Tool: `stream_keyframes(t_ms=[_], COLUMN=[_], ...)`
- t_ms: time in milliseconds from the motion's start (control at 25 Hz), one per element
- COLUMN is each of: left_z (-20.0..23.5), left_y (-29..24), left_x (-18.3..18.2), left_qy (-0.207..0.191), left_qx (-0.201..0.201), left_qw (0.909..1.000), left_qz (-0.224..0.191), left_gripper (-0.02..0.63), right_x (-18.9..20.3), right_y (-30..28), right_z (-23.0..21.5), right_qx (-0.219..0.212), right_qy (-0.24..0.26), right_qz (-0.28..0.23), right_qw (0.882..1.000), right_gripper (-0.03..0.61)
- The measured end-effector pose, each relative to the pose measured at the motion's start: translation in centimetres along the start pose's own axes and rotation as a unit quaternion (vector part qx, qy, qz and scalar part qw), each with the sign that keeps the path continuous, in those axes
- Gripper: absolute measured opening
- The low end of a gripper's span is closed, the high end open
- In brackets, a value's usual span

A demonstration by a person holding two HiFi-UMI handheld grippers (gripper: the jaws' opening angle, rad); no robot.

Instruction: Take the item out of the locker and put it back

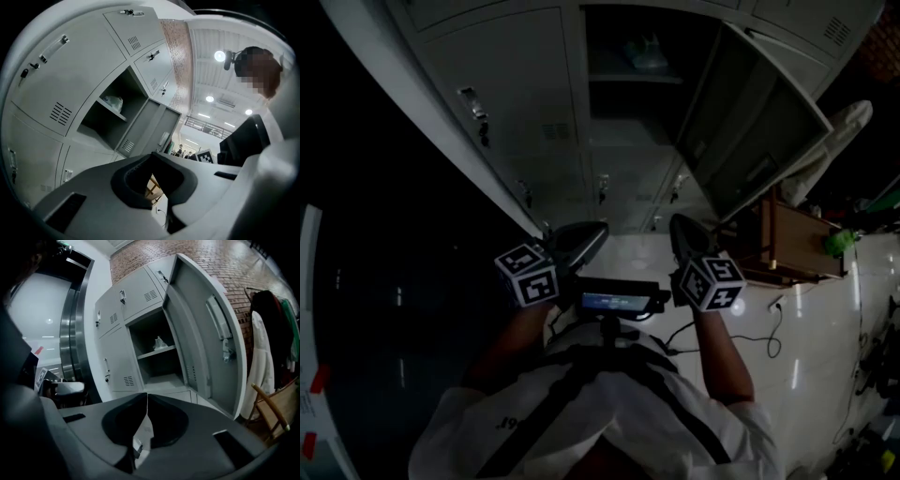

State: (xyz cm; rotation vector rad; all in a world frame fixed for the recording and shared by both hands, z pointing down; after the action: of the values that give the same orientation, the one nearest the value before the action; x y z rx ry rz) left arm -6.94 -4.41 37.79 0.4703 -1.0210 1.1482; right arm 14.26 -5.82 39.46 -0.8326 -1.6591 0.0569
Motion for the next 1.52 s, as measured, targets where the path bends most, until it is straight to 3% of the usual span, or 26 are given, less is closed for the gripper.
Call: stream_keyframes(t_ms=[120, 320, 1000, 1200, 1520], left_z=[2.2, 4.5, 5.9, 6.0, 6.7], left_y=[0.4, 0.4, -3.1, -4.3, -5.9], left_x=[-1.5, -3.1, -4.0, -5.6, -9.5], left_qy=[-0.005, -0.009, 0.022, 0.0, -0.046], left_qx=[0.017, 0.037, -0.001, -0.012, -0.032], left_qw=[0.9998, 0.999, 0.9997, 0.9999, 0.9983], left_qz=[0.011, 0.023, -0.007, -0.011, -0.017], left_gripper=[0.003, 0.003, 0.003, 0.003, 0.003], right_x=[-1.0, -2.4, -5.1, -7.1, -13.5], right_y=[-1.6, -3.6, -6.6, -6.7, -7.9], right_z=[0.3, 1.0, -2.5, -2.7, -1.7], right_qx=[0.024, 0.046, 0.009, 0.004, 0.015], right_qy=[-0.008, -0.018, 0.01, 0.043, 0.106], right_qz=[-0.007, -0.012, 0.018, 0.009, -0.04], right_qw=[1.0, 0.999, 1.0, 0.999, 0.994], right_gripper=[0.046, 0.049, 0.049, 0.049, 0.114])
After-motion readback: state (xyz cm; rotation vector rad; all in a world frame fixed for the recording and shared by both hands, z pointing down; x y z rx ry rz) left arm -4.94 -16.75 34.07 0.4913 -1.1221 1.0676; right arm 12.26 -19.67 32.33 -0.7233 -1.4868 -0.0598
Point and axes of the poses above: the fingertips, and each gripper's own axes: y backward along the fingers, z to its left, x out of its underside, the point moved 6 cm from there along y, backward along the fingers, and after that the axes turned 13 degrees about z, right-handed, at the moved point
